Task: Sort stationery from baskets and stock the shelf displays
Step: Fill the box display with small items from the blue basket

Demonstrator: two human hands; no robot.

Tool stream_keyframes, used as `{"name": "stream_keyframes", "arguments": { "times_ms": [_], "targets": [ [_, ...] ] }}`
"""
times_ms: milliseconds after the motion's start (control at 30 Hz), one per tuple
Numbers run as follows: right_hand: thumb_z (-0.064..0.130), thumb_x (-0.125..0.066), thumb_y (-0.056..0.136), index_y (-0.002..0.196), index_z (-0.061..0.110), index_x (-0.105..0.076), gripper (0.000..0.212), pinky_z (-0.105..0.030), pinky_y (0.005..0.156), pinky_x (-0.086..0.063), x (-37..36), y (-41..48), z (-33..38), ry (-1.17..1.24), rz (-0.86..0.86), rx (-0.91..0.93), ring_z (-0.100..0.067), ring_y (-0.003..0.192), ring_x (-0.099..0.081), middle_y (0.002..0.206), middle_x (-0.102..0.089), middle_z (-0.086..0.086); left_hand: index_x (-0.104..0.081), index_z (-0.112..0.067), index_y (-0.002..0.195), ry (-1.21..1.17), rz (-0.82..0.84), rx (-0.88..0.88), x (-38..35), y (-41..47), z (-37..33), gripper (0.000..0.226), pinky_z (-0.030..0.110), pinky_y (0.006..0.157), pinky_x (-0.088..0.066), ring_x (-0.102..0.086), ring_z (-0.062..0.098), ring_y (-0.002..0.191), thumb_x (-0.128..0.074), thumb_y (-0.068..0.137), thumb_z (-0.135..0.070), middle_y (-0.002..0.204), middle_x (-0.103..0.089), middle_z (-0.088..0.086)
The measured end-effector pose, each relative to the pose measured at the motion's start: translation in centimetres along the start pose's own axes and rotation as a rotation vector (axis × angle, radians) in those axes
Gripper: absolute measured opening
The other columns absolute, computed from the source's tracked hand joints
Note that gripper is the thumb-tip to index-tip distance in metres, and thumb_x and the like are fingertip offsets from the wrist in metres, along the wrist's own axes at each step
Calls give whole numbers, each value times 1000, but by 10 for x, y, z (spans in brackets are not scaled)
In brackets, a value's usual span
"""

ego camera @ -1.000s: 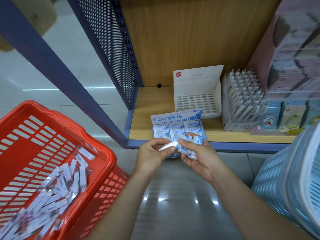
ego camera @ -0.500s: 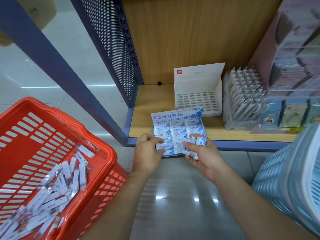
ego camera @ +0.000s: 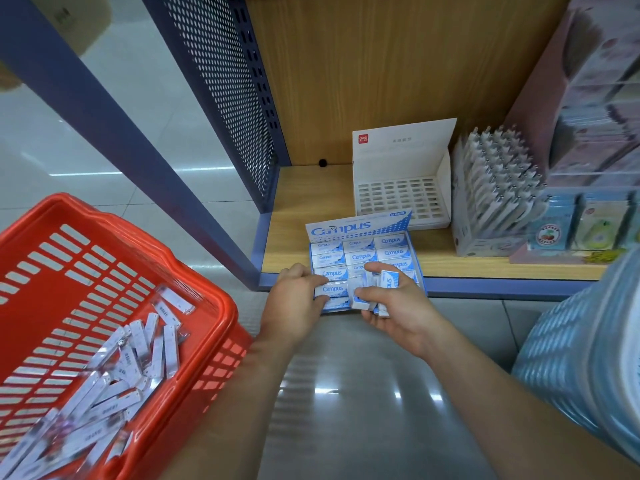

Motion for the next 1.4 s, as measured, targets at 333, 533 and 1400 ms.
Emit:
{"name": "stream_keyframes", "arguments": {
  "times_ms": [333,533,1400],
  "targets": [
    [-8,-73,78,100,23,-54,42,-30,66,-54,12,1,6,-86,-165,136,-20,74,-60,104,-66,-13,-64,-32,125,-39,-39,51,-4,8,-6,48,25,98,-38,-38,16,118,-77,80,-34,124,-44,-5],
    [-10,-69,81,113,21,-53,48,-32,59,-57,6,-4,8,-13,-48,51,-25,73,-69,102,-68,-13,-70,-18,117,-140,-73,71,-7,13,-1,48,25,99,-41,-51,19,111,-83,72,-18,108,-42,-10],
    [-1,-76,76,98,24,-54,39,-40,63,-59,6,6,18,-564,-179,216,-26,59,-64,103,-63,-12,-71,-28,108,-493,-135,285,-7,-29,2,40,8,78,-41,-53,1,76,-80,75,-8,93,-50,-5]
  ]
}}
Point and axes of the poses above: each hand's wrist, its own y-axis towards the middle knuckle, its own x-axis out of the back of the hand, z = x × y, the point moved 6 cm from there along y, towards the middle knuckle
